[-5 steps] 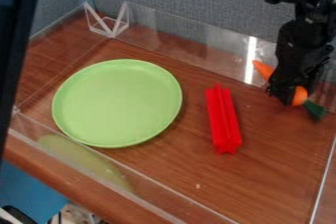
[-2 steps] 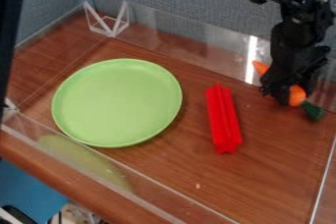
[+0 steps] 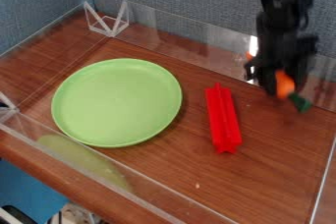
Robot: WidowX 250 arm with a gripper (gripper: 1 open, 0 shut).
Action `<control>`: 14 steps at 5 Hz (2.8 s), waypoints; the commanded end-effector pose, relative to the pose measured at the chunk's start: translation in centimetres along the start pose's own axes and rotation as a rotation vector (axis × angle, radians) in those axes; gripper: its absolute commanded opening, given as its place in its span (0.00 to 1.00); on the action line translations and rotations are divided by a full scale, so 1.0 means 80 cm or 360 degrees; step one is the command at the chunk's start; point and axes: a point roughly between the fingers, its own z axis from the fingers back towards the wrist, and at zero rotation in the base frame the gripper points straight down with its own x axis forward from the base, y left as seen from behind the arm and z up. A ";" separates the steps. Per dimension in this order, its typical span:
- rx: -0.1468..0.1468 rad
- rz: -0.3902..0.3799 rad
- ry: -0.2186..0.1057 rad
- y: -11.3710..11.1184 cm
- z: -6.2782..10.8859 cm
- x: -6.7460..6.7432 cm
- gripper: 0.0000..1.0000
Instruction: Put the carrot on the left side
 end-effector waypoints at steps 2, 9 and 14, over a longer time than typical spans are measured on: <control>-0.0180 0.0014 -0.0045 0.045 0.108 0.034 0.00; -0.0129 -0.0223 -0.0290 0.098 0.070 -0.037 0.00; 0.0017 -0.0368 -0.0410 0.092 0.047 -0.004 0.00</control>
